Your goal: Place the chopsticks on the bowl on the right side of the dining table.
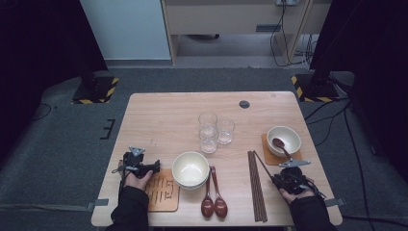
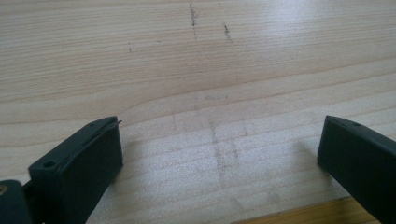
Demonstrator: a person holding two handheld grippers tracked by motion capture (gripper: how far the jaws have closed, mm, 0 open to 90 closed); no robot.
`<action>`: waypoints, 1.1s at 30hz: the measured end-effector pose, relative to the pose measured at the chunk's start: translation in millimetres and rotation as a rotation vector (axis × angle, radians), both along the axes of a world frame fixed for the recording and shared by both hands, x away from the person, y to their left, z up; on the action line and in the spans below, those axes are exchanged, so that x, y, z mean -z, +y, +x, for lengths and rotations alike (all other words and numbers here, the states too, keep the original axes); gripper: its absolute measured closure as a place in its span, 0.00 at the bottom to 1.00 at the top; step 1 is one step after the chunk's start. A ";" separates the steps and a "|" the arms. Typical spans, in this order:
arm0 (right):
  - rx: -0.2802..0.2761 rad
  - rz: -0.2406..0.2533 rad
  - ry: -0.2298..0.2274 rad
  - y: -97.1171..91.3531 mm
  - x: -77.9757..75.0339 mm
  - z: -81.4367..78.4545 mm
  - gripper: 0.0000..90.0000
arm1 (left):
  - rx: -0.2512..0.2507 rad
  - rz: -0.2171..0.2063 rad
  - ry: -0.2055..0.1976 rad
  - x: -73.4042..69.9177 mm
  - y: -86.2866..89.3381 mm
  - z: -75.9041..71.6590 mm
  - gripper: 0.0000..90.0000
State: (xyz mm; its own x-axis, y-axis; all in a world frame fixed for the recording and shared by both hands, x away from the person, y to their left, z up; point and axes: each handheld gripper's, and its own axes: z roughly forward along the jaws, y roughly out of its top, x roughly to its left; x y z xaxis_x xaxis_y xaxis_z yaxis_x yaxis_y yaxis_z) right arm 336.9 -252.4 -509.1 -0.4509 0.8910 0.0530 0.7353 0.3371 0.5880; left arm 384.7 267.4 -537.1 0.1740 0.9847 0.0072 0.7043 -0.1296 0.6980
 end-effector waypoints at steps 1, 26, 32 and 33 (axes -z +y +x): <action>-0.001 -0.002 0.004 0.0 0.4 0.1 0.88 | 0.000 0.000 0.000 0.0 0.0 0.0 0.00; 0.032 0.021 0.029 -2.4 1.4 3.9 0.95 | 0.000 0.000 0.000 0.0 0.0 0.0 0.00; 0.030 0.038 -0.007 -5.7 -5.4 3.1 0.95 | 0.000 0.000 0.000 0.0 0.0 0.0 0.00; 0.030 0.039 -0.008 -6.2 -6.4 2.8 0.95 | 0.000 0.000 0.000 0.0 0.0 0.0 0.00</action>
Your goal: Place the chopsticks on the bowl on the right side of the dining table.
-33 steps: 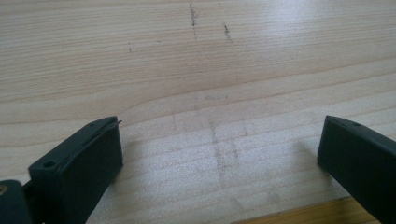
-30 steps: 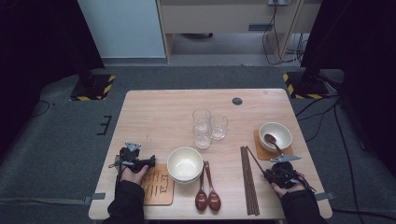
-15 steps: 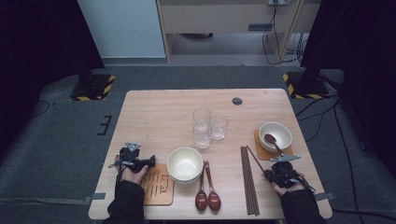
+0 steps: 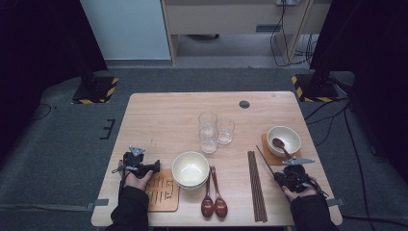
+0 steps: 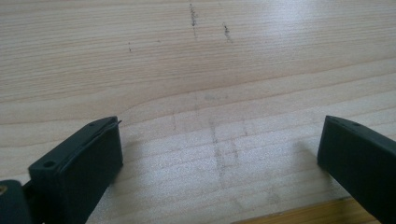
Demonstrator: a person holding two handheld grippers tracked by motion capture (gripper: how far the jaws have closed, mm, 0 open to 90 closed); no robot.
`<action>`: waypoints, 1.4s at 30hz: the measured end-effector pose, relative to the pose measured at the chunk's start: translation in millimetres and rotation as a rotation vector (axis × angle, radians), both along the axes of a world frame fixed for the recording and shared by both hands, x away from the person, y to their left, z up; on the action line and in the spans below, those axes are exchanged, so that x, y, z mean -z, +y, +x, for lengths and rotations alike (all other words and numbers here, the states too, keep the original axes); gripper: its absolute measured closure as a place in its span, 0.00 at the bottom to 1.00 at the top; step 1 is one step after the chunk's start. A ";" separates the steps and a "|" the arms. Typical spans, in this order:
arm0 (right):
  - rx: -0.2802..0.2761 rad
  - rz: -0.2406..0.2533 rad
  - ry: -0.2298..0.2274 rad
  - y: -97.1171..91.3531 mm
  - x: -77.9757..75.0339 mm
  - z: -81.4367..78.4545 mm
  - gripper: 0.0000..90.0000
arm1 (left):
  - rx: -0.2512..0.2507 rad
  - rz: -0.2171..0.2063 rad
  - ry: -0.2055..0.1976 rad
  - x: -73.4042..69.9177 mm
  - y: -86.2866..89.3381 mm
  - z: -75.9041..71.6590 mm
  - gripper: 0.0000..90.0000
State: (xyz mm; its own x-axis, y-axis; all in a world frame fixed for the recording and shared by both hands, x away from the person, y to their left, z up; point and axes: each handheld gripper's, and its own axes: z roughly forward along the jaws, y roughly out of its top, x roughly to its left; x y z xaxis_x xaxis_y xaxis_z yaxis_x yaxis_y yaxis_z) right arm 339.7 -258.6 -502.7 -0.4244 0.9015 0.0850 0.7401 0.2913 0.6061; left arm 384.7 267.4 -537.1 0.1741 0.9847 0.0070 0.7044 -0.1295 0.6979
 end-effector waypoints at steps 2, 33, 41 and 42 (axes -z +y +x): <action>0.000 0.010 -0.009 -1.2 -2.4 -0.1 0.95 | 0.000 0.000 0.000 0.0 0.0 0.0 0.00; -0.013 0.116 -0.143 -6.6 -34.7 -2.8 0.95 | 0.000 0.000 0.000 0.0 0.0 0.0 0.00; -0.010 0.143 -0.169 -6.8 -45.2 -3.7 0.95 | 0.000 0.000 0.000 0.0 0.0 0.0 0.00; -0.011 0.144 -0.178 -6.9 -46.7 -3.9 0.95 | 0.000 0.000 0.000 0.0 0.0 0.0 0.00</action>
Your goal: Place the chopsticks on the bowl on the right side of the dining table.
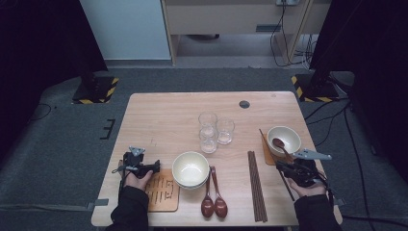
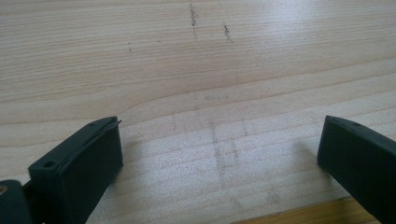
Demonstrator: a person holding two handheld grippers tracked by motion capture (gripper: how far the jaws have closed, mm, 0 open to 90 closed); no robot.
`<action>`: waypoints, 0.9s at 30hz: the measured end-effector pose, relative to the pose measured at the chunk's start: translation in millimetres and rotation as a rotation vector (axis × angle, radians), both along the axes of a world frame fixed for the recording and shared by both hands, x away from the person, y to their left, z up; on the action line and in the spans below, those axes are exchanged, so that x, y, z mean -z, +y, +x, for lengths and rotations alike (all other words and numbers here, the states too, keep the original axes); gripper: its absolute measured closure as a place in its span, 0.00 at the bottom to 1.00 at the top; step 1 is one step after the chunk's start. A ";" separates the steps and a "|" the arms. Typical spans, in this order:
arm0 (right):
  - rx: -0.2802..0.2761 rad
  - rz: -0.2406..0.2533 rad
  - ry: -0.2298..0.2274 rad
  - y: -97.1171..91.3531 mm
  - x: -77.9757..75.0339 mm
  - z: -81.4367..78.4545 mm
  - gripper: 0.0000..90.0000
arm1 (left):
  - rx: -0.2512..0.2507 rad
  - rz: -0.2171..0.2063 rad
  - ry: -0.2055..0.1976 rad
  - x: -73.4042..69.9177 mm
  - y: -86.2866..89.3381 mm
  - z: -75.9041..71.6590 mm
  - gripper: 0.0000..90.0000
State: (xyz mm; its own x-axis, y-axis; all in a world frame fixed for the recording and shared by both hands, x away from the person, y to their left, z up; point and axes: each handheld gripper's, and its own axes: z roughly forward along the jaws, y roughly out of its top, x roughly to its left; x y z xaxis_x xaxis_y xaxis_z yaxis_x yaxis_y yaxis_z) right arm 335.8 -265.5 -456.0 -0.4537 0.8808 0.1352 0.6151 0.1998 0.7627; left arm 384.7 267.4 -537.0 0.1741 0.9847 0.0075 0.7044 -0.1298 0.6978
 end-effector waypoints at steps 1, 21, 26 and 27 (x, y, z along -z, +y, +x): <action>-0.001 0.006 -0.004 0.1 -2.3 -0.5 0.95 | 0.000 0.000 0.000 0.0 0.0 0.0 0.00; -0.015 0.061 -0.068 -2.4 -28.6 -1.6 0.95 | 0.000 0.000 0.000 0.0 0.0 0.0 0.00; -0.019 0.071 -0.072 -1.1 -31.7 -2.2 0.95 | 0.000 0.000 0.000 0.0 0.0 0.0 0.00; -0.022 0.074 -0.074 -1.1 -32.3 -2.1 0.95 | 0.000 -0.001 0.000 0.0 0.0 0.0 0.00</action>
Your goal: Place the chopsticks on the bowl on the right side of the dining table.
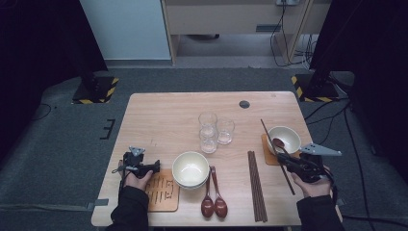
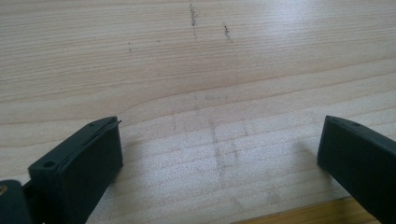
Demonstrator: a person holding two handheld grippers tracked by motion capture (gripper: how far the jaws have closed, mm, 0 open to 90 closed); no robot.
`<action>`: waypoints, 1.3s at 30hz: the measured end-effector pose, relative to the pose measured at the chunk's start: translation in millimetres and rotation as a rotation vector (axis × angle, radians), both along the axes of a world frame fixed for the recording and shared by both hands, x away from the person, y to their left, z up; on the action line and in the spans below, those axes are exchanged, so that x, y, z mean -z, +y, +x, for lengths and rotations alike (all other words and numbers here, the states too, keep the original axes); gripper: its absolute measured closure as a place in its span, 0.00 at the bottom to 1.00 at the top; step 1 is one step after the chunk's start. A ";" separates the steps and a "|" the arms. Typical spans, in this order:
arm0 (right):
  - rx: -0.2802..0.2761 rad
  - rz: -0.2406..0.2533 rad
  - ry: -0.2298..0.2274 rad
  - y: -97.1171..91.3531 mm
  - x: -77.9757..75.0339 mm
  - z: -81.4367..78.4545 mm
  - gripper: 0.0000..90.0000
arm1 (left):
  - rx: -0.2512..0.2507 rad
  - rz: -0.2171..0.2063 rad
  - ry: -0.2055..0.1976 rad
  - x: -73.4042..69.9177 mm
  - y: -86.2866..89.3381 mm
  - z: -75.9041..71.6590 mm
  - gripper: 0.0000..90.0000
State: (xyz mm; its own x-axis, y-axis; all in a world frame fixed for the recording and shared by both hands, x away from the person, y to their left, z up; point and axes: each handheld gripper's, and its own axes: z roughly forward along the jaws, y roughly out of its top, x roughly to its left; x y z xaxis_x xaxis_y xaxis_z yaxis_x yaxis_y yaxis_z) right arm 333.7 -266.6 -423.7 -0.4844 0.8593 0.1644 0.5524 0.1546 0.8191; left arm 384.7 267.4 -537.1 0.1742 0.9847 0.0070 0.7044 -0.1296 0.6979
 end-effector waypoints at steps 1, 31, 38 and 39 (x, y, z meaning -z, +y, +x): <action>0.000 0.000 -0.002 -0.1 -0.6 0.1 0.95 | 0.000 0.000 0.000 0.0 0.0 0.0 0.00; 0.029 0.052 -0.080 -17.9 -34.2 1.4 0.95 | 0.000 0.000 0.000 0.0 0.0 0.0 0.00; 0.033 0.056 -0.083 -21.9 -37.2 3.7 0.95 | 0.000 0.000 0.000 0.0 0.0 0.0 0.00; 0.033 0.055 -0.082 -22.7 -37.4 4.4 0.95 | 0.000 0.000 0.000 0.0 0.0 0.0 0.00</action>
State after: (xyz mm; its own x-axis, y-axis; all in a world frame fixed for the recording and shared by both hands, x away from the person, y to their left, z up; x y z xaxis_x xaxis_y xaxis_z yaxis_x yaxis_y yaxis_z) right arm 338.2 -289.3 -386.4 -0.4700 0.8656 0.1725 0.4867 0.0912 0.8688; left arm 384.7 267.4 -537.1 0.1744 0.9847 0.0071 0.7044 -0.1298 0.6978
